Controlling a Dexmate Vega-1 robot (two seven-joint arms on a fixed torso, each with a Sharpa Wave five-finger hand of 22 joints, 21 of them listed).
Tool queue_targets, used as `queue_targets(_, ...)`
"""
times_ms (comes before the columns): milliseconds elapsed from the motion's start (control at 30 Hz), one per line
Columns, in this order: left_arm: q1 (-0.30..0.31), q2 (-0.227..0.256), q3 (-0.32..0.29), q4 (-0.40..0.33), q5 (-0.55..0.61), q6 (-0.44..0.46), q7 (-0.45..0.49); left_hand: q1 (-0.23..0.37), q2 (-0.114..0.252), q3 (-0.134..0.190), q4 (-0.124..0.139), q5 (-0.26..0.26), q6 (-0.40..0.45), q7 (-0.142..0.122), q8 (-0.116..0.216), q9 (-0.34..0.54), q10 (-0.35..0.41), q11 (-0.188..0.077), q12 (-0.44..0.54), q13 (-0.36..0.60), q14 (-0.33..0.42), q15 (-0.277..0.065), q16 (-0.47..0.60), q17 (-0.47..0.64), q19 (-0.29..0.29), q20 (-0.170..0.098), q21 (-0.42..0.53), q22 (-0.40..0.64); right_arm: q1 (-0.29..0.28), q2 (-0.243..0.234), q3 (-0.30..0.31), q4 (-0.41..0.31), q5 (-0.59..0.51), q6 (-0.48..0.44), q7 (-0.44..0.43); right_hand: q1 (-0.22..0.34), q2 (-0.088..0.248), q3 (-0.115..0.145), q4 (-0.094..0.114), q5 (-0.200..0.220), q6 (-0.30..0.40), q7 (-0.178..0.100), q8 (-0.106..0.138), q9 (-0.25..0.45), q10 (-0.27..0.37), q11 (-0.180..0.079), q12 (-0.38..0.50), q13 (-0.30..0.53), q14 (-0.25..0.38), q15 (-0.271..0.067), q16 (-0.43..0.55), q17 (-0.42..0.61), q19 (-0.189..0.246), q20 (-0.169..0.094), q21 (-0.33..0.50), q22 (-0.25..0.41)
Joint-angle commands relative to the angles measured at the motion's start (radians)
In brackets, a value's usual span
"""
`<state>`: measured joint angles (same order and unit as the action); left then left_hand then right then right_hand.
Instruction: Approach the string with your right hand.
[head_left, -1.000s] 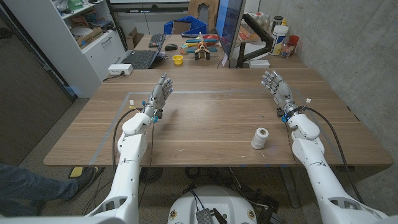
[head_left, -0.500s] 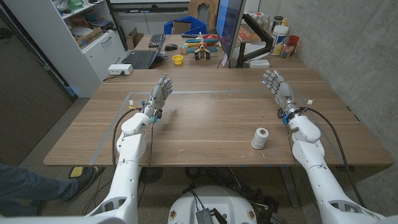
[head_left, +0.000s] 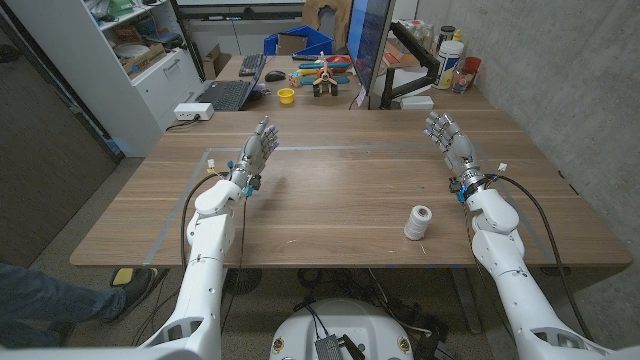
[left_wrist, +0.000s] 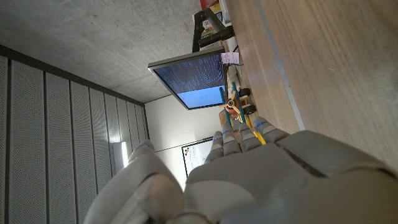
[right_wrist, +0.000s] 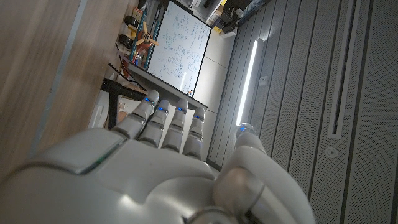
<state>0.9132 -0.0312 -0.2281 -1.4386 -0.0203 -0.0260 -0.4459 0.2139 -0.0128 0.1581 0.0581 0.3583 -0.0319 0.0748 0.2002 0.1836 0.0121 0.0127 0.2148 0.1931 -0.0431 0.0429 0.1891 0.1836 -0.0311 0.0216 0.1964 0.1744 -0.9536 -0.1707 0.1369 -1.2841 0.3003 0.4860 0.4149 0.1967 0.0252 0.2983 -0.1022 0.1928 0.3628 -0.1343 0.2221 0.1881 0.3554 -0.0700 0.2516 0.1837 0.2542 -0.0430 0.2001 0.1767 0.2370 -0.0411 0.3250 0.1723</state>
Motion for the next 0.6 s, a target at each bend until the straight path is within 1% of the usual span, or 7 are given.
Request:
queue_targets(33,0.002,0.001,0.009,-0.019,0.009,0.010,0.004,0.014,0.001,-0.003,0.000,-0.004,0.007,0.000,0.004,0.005,0.003,0.000,0.000,0.006,-0.004,-0.001,0.001,0.002,-0.008,0.004,0.001,0.005,-0.017,-0.005,0.014,-0.013,0.009,0.028,0.006,0.006,-0.004,0.004,-0.005,0.008,0.014,-0.001,0.007,0.006,0.014,0.001,0.005,0.002,0.015,-0.049,0.002,0.001,0.013,-0.042,-0.005,0.002)
queue_targets(167,0.003,0.001,0.011,-0.024,0.010,0.012,0.005,0.014,0.002,-0.003,0.000,-0.005,0.007,0.000,0.004,0.005,0.003,-0.002,0.000,0.006,-0.004,0.000,0.002,0.002,-0.008,0.004,0.001,0.005,-0.021,-0.004,0.019,-0.011,0.015,0.034,0.007,0.008,-0.004,0.005,-0.007,0.008,0.028,-0.005,0.010,0.006,0.019,-0.003,0.005,0.002,0.017,-0.052,0.001,0.001,0.016,-0.043,-0.007,0.002)
queue_targets(233,0.004,-0.002,0.010,-0.026,0.007,0.011,0.006,0.014,0.002,-0.004,0.000,-0.005,0.007,0.001,0.004,0.005,0.005,-0.001,0.001,0.006,-0.004,0.000,0.002,0.002,-0.008,0.004,0.001,0.005,-0.024,-0.006,0.020,-0.011,0.007,0.039,0.003,0.009,-0.004,0.005,-0.008,0.008,0.039,-0.012,0.012,0.006,0.025,-0.010,0.006,0.002,0.022,-0.056,0.000,0.001,0.017,-0.044,-0.011,0.002)
queue_targets(300,0.005,-0.002,0.011,-0.030,0.007,0.008,0.006,0.015,0.002,-0.004,0.000,-0.005,0.007,0.000,0.004,0.005,0.004,-0.001,0.001,0.006,-0.004,-0.001,0.002,0.002,-0.008,0.003,0.001,0.005,-0.027,-0.007,0.022,-0.012,0.007,0.044,0.004,0.010,-0.004,0.005,-0.009,0.009,0.047,-0.019,0.014,0.006,0.026,-0.011,0.005,0.002,0.024,-0.057,0.000,0.001,0.020,-0.045,-0.013,0.002)
queue_targets(433,0.010,-0.004,0.013,-0.039,0.008,0.010,0.010,0.015,0.003,-0.005,0.000,-0.006,0.008,0.000,0.004,0.005,0.003,-0.001,0.000,0.006,-0.004,0.000,0.001,0.002,-0.009,0.004,0.001,0.005,-0.034,-0.009,0.032,-0.016,0.016,0.058,0.009,0.012,-0.004,0.006,-0.010,0.009,0.054,-0.022,0.014,0.006,0.029,-0.016,0.005,0.001,0.026,-0.057,-0.001,0.001,0.021,-0.044,-0.015,0.002)
queue_targets(467,0.011,-0.004,0.013,-0.041,0.008,0.011,0.011,0.015,0.003,-0.005,0.000,-0.006,0.008,0.000,0.003,0.005,0.003,0.002,0.000,0.006,-0.004,0.000,0.002,0.002,-0.009,0.004,0.001,0.005,-0.035,-0.011,0.034,-0.014,0.017,0.065,0.011,0.012,-0.004,0.006,-0.011,0.009,0.056,-0.022,0.014,0.006,0.031,-0.017,0.005,0.001,0.029,-0.058,-0.001,0.001,0.022,-0.045,-0.016,0.002)
queue_targets(600,0.016,-0.003,0.016,-0.049,0.011,0.014,0.014,0.016,0.003,-0.006,0.000,-0.007,0.008,0.000,0.003,0.005,0.004,0.001,0.000,0.006,-0.004,0.000,0.002,0.002,-0.009,0.004,0.002,0.005,-0.047,-0.013,0.046,-0.028,0.018,0.065,0.002,0.013,-0.003,0.007,-0.012,0.009,0.071,-0.026,0.018,0.005,0.033,-0.021,0.005,0.001,0.033,-0.057,-0.001,0.001,0.025,-0.045,-0.018,0.002)
